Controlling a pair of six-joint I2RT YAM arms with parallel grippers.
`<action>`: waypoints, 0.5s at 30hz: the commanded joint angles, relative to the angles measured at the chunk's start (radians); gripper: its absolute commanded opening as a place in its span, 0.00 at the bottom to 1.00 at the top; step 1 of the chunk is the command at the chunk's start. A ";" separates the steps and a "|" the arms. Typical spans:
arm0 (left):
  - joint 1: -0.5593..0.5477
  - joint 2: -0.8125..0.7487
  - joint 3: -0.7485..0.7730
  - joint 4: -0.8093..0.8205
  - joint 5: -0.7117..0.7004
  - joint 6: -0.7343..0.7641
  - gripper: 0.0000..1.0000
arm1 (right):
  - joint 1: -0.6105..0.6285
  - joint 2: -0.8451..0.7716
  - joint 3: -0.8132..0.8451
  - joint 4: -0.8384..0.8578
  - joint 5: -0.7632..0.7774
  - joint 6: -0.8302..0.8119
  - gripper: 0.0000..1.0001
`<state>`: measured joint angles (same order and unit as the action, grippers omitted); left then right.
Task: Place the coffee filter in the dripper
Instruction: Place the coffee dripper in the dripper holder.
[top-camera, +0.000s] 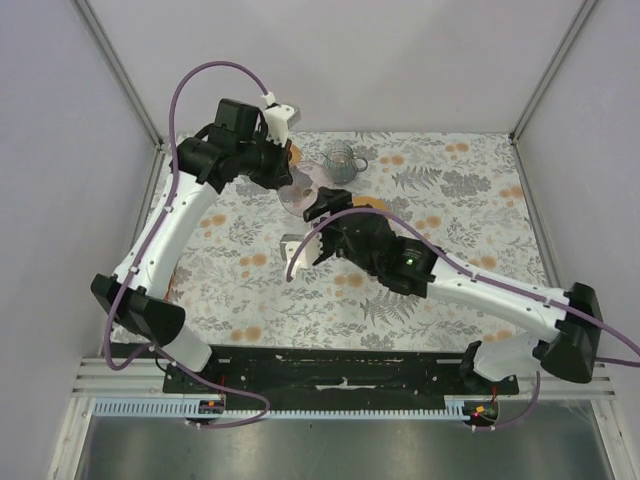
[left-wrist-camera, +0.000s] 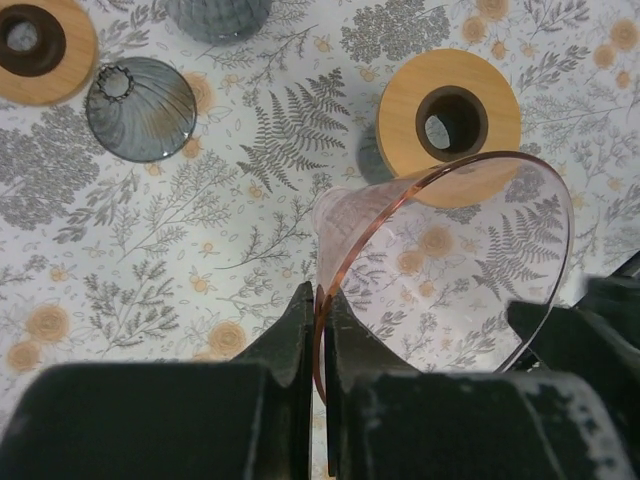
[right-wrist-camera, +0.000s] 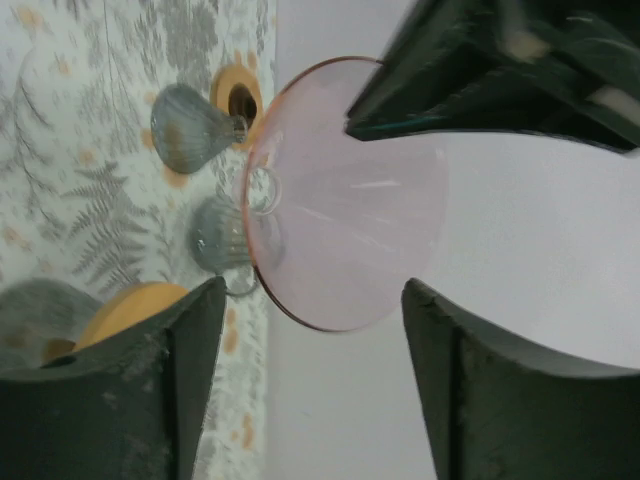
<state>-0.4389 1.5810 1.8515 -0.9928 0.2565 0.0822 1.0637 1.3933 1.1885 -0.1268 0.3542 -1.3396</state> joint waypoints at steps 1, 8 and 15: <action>0.054 0.045 0.031 0.043 0.111 -0.146 0.02 | -0.034 -0.199 0.069 -0.029 -0.324 0.461 0.85; 0.098 0.077 0.025 0.109 0.276 -0.338 0.02 | -0.272 -0.237 0.236 -0.115 -0.469 1.205 0.93; 0.098 0.060 0.012 0.128 0.265 -0.361 0.02 | -0.324 0.136 0.715 -0.601 -0.333 1.393 0.87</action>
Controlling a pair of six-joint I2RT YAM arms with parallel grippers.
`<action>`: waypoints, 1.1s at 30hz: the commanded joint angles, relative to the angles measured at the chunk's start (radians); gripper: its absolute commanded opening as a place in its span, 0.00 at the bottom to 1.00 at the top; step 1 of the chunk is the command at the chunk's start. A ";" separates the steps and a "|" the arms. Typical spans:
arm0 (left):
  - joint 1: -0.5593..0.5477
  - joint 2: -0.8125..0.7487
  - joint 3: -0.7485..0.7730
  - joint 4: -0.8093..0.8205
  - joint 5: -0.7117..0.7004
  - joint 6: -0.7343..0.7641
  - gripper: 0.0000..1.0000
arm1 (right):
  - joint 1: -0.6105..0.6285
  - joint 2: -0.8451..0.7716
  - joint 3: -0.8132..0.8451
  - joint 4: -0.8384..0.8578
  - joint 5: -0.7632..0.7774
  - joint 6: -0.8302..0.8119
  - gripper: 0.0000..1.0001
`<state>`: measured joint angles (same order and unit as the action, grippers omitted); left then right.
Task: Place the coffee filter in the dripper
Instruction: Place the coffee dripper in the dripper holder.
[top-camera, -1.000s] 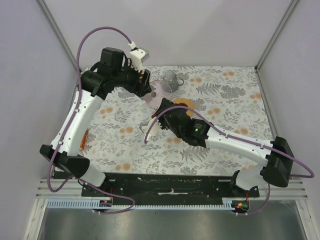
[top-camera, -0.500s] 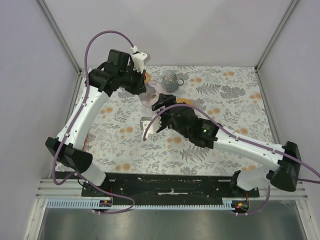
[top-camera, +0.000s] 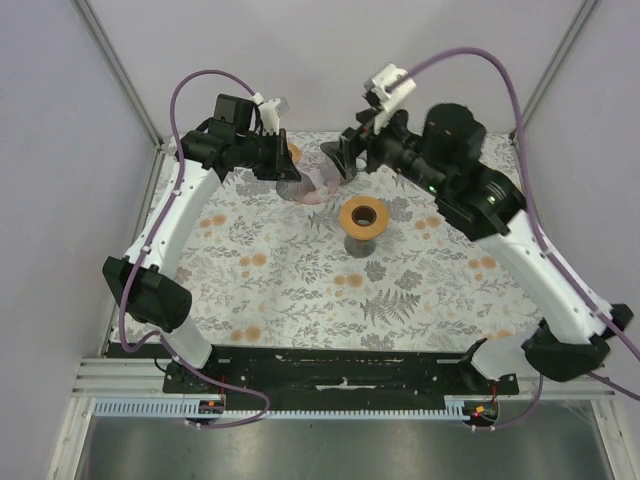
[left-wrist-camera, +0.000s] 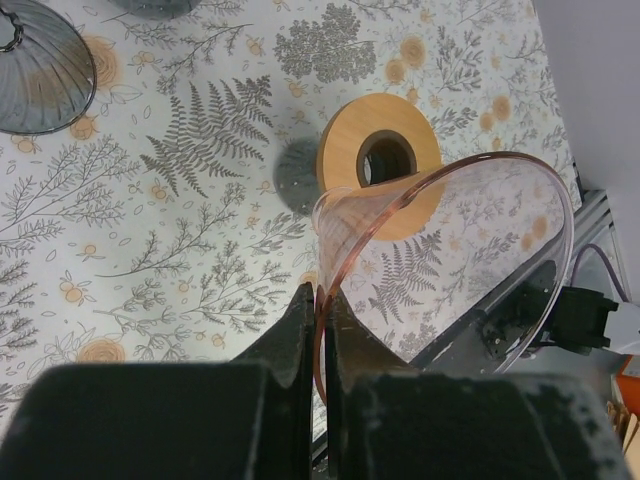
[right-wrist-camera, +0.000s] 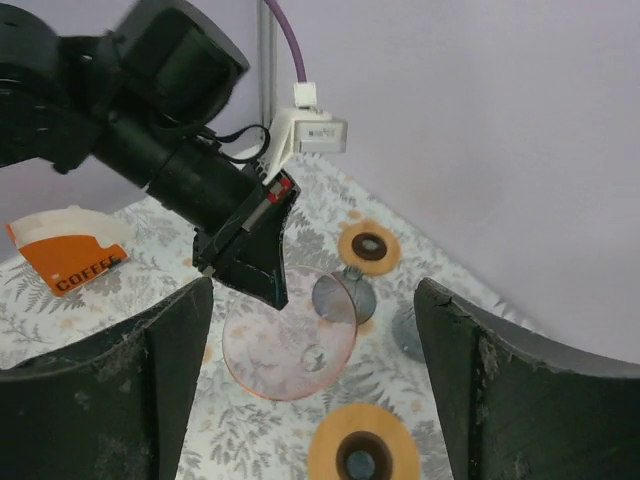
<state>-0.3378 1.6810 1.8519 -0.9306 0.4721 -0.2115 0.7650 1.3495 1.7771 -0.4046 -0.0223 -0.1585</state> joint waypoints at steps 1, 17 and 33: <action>-0.003 -0.043 0.006 0.070 0.045 -0.071 0.02 | -0.024 0.210 0.151 -0.342 0.054 0.212 0.86; -0.128 0.037 0.059 0.084 0.026 -0.086 0.02 | -0.157 0.264 0.076 -0.494 0.039 0.201 0.10; -0.234 0.220 0.139 0.058 0.066 -0.104 0.02 | -0.382 0.318 -0.019 -0.608 -0.278 0.171 0.00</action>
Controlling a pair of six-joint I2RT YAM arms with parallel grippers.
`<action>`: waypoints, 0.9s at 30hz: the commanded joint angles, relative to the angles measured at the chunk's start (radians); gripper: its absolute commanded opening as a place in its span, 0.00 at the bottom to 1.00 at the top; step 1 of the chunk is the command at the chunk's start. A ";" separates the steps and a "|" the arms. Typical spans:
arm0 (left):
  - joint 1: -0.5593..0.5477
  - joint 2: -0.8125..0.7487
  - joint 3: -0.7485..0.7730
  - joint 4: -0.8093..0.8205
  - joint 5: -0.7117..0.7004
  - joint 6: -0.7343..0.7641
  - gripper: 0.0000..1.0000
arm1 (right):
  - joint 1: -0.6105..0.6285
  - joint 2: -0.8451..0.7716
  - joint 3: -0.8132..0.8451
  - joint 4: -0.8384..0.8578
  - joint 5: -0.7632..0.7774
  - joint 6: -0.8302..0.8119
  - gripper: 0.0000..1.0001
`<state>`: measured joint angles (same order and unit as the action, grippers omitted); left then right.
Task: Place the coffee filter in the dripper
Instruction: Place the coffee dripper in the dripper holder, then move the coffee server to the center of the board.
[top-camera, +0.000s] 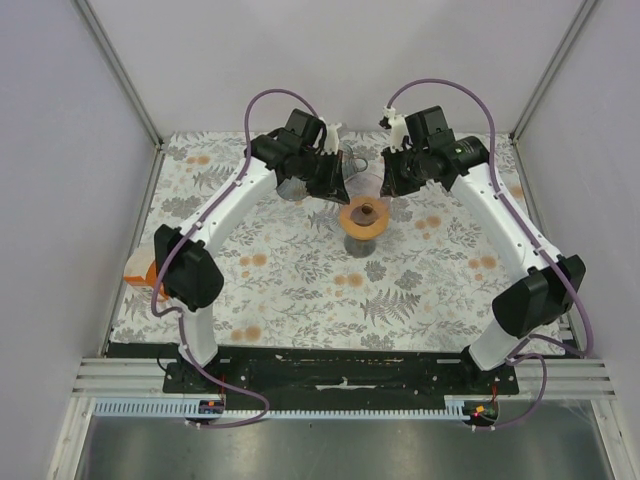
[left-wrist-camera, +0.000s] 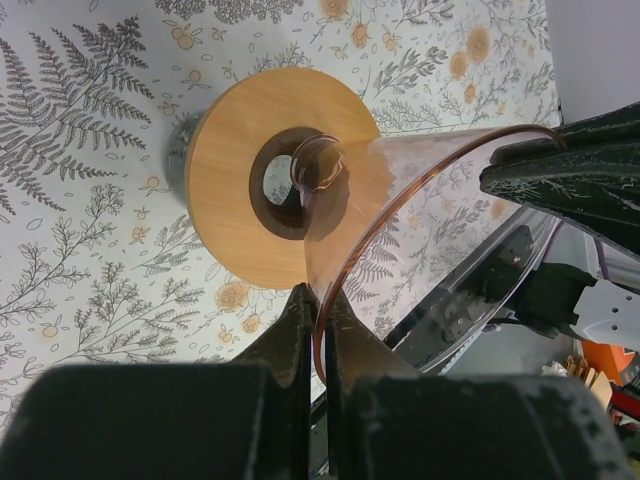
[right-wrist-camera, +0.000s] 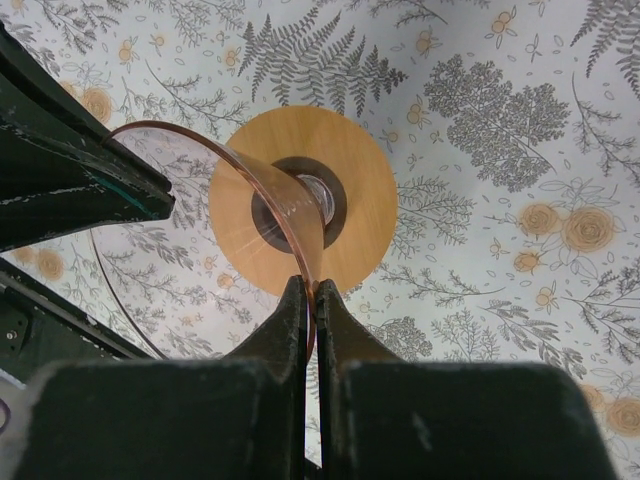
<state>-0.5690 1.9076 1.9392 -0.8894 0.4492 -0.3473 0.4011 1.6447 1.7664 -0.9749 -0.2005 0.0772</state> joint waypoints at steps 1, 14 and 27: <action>-0.005 -0.001 0.049 0.017 0.092 0.031 0.02 | -0.021 0.035 -0.002 -0.041 -0.112 -0.065 0.00; -0.005 0.005 -0.006 0.007 0.115 0.036 0.02 | -0.028 0.092 0.005 -0.082 -0.120 -0.068 0.00; 0.001 0.114 -0.037 0.013 0.128 0.045 0.02 | -0.035 0.244 -0.013 -0.070 -0.123 -0.062 0.00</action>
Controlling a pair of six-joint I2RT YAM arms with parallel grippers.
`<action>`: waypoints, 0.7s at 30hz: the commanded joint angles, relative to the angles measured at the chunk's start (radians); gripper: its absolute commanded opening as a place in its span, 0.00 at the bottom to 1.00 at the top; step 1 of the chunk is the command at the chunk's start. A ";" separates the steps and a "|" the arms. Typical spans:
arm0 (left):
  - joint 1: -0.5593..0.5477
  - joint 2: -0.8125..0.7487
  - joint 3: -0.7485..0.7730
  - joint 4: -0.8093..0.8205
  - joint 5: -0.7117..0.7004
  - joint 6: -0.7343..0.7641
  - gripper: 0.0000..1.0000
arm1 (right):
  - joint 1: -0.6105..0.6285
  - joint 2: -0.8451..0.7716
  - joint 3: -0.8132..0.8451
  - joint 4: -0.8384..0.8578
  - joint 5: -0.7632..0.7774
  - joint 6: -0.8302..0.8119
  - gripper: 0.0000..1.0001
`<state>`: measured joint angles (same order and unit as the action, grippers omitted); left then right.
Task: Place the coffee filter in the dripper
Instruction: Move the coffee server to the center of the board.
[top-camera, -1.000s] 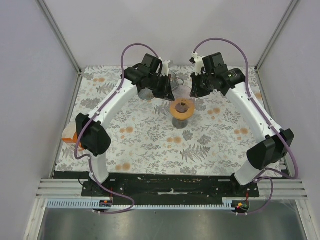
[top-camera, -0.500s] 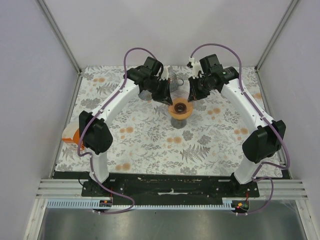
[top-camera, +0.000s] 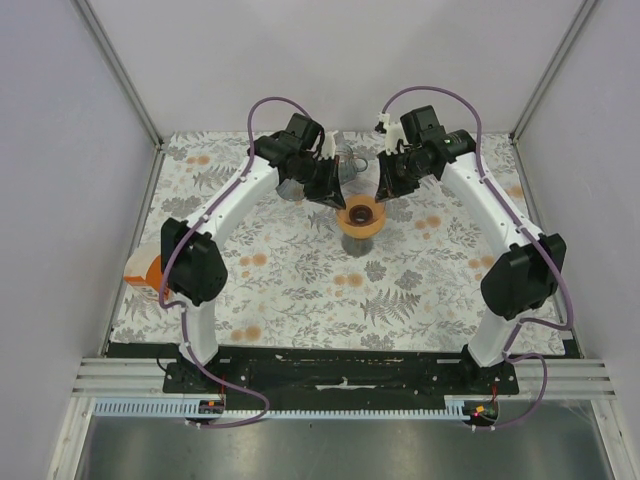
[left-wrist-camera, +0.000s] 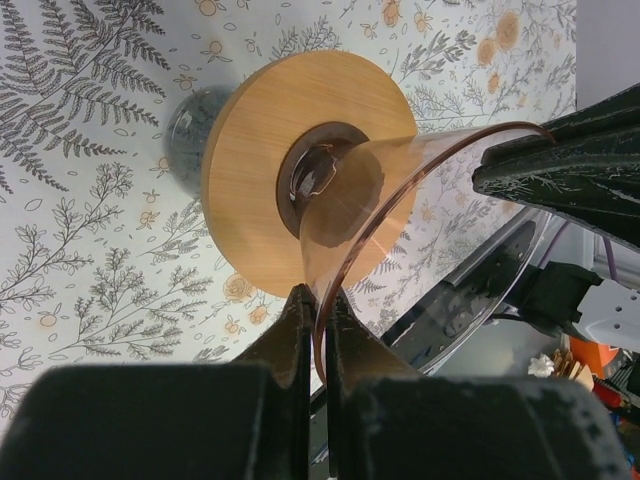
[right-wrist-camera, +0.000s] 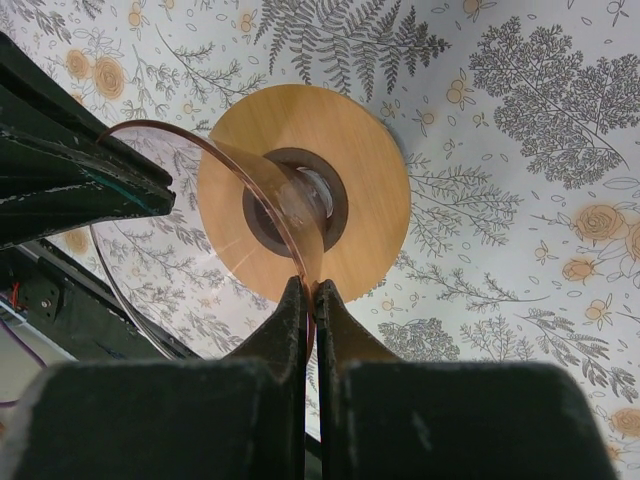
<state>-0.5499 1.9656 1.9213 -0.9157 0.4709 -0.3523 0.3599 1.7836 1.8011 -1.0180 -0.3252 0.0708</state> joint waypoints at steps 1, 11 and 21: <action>-0.018 0.065 -0.025 0.041 0.113 0.049 0.02 | 0.004 0.109 -0.052 -0.024 0.002 -0.055 0.00; -0.012 0.190 0.057 0.018 0.158 0.044 0.02 | -0.027 0.267 0.041 -0.047 -0.041 -0.057 0.00; -0.005 0.242 0.175 -0.011 0.140 0.082 0.17 | -0.058 0.333 0.021 -0.016 -0.084 -0.060 0.00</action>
<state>-0.5102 2.0895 2.0583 -0.9169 0.5564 -0.3763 0.2897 1.9137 1.9064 -1.0252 -0.4137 0.0559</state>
